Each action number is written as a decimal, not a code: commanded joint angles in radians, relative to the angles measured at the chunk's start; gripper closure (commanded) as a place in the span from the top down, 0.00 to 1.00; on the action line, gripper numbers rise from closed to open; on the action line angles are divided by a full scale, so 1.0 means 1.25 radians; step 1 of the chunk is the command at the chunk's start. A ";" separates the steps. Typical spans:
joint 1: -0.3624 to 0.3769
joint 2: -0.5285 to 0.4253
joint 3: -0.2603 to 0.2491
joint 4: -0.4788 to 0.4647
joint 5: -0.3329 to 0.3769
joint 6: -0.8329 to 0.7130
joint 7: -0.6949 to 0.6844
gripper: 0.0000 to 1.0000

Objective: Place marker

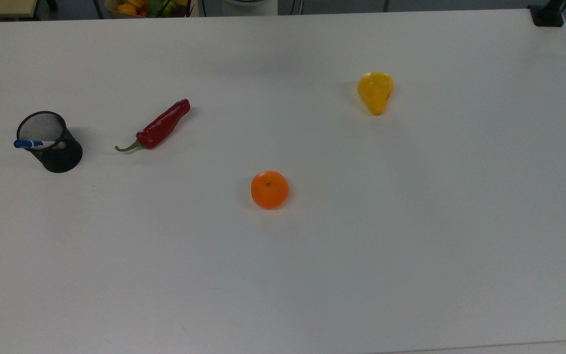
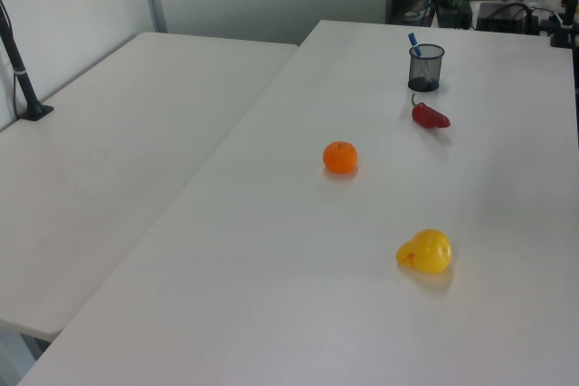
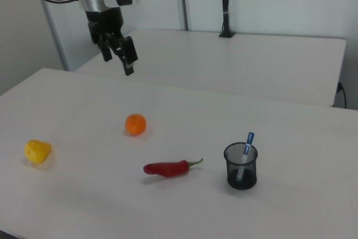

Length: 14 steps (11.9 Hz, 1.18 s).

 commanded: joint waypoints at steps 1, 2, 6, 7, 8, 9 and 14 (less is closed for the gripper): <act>-0.012 -0.006 0.062 -0.005 -0.024 -0.025 -0.007 1.00; -0.007 -0.006 0.064 -0.007 -0.025 -0.025 -0.032 1.00; 0.015 -0.012 0.069 -0.042 -0.036 -0.016 -0.124 1.00; 0.020 -0.012 0.069 -0.047 -0.053 -0.013 -0.130 1.00; 0.020 -0.010 0.069 -0.047 -0.058 -0.011 -0.153 1.00; 0.020 -0.007 0.068 -0.047 -0.059 -0.005 -0.197 1.00; 0.019 -0.007 0.057 -0.062 -0.058 0.005 -0.274 1.00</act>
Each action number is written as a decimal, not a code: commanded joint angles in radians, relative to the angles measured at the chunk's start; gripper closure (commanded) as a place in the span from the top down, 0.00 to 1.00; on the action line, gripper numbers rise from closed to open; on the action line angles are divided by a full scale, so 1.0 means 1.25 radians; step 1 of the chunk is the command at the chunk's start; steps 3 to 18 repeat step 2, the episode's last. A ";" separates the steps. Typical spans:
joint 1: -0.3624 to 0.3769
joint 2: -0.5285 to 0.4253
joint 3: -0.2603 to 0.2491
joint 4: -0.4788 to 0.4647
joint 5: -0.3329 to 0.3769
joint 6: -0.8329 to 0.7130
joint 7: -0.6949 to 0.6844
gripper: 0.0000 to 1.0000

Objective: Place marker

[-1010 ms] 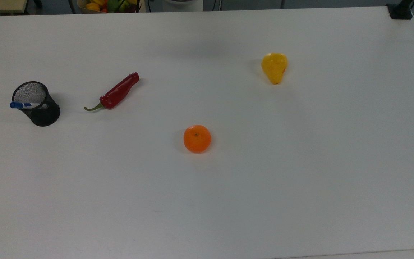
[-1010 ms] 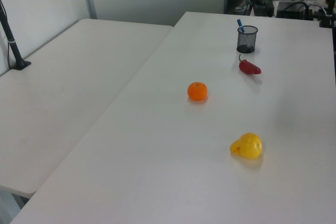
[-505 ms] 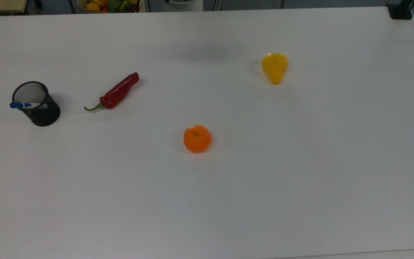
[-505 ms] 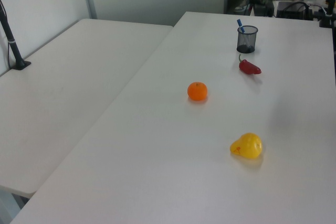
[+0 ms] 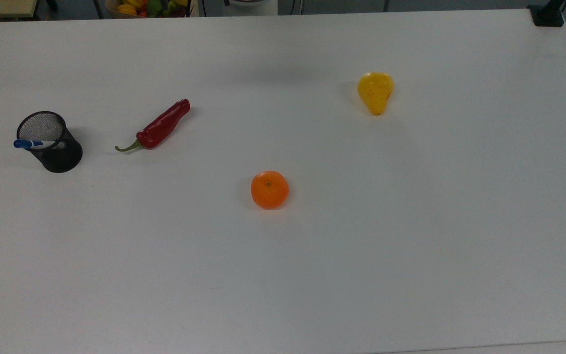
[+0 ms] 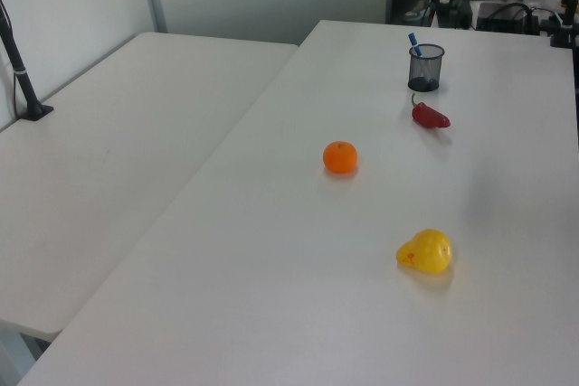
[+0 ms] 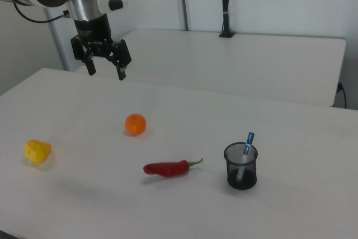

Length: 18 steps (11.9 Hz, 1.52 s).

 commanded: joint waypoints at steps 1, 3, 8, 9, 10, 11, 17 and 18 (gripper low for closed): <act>0.008 -0.011 -0.008 -0.021 -0.008 0.012 -0.022 1.00; 0.008 -0.011 -0.008 -0.021 -0.008 0.012 -0.022 1.00; 0.008 -0.011 -0.008 -0.021 -0.008 0.012 -0.022 1.00; 0.008 -0.011 -0.008 -0.021 -0.008 0.012 -0.022 1.00; 0.008 -0.011 -0.008 -0.021 -0.008 0.012 -0.022 1.00; 0.008 -0.011 -0.008 -0.021 -0.008 0.012 -0.022 1.00; 0.008 -0.011 -0.008 -0.021 -0.008 0.012 -0.022 1.00; 0.008 -0.011 -0.008 -0.021 -0.008 0.012 -0.022 1.00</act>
